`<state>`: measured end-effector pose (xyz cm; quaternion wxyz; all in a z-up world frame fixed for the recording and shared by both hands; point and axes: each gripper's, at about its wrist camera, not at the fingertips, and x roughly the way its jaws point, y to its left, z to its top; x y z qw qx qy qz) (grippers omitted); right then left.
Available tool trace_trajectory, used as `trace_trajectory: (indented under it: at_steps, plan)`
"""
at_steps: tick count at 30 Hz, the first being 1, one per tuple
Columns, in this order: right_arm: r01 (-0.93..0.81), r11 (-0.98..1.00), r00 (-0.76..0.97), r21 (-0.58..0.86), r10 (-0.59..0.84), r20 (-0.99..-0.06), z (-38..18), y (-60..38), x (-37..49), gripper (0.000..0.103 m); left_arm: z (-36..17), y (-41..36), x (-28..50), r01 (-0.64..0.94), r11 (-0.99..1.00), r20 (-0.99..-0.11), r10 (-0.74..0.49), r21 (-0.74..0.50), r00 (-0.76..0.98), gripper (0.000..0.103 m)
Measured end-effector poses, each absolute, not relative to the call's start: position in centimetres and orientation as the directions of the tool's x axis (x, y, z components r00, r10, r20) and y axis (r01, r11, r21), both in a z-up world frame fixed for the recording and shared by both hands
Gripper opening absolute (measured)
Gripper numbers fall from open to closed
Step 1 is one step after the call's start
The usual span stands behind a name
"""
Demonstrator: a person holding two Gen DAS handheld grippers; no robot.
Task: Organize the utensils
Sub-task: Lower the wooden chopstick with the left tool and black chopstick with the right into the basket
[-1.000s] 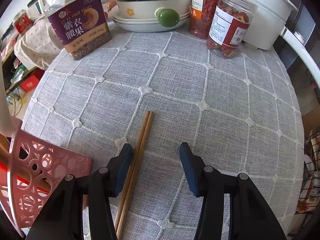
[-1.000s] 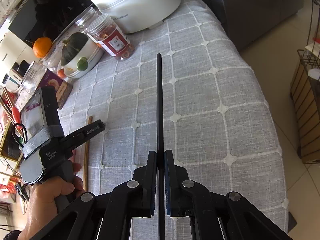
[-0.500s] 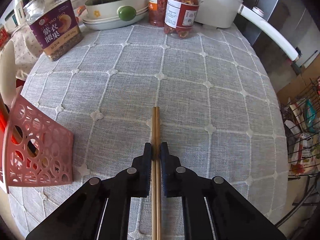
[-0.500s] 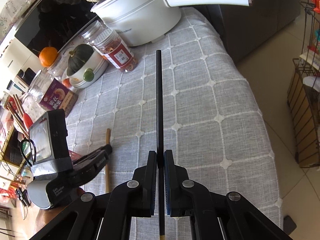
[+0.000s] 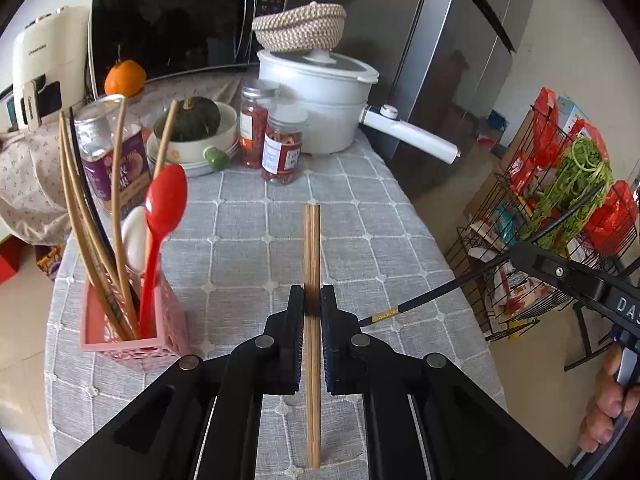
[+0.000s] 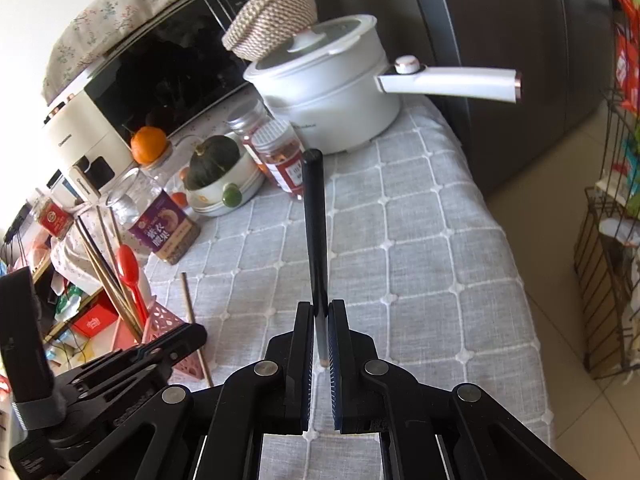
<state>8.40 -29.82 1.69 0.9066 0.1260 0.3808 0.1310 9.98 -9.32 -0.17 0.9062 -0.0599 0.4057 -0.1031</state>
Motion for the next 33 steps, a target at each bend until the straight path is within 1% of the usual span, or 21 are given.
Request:
trace_trajectory:
  at_steps: [8, 12, 15, 22, 27, 33]
  plan:
    - [-0.235, 0.936, 0.746, 0.260, 0.346, -0.569, 5.4, -26.9, 7.2, 0.005, 6.9, -3.5, 5.5, 0.172, 0.961, -0.530, -0.264, -0.217, 0.806, 0.008]
    - [-0.272, 0.927, 0.749, 0.257, 0.372, -0.549, 6.1, -25.4, 6.9, 0.005, 9.4, -0.7, 4.1, 0.158, 0.959, -0.440, -0.249, -0.235, 0.863, 0.008]
    - [-0.298, 0.920, 0.746, 0.256, 0.392, -0.539, 6.5, -24.1, 6.9, 0.005, 10.5, 1.5, 3.7, 0.123, 0.960, -0.385, -0.216, -0.250, 0.897, 0.008]
    - [-0.348, 0.894, 0.738, 0.284, 0.448, -0.505, 7.3, -20.9, 7.2, 0.005, 9.4, 5.9, 5.4, 0.010, 0.960, -0.348, -0.110, -0.279, 0.931, 0.008]
    - [-0.380, 0.876, 0.726, 0.299, 0.482, -0.490, 7.5, -18.7, 7.7, 0.005, 7.6, 7.3, 6.9, -0.048, 0.968, -0.348, -0.042, -0.246, 0.937, 0.008]
    - [-0.407, 0.858, 0.712, 0.315, 0.513, -0.480, 7.5, -16.6, 8.1, 0.005, 5.8, 7.6, 8.2, -0.055, 0.978, -0.319, -0.012, -0.201, 0.948, 0.008]
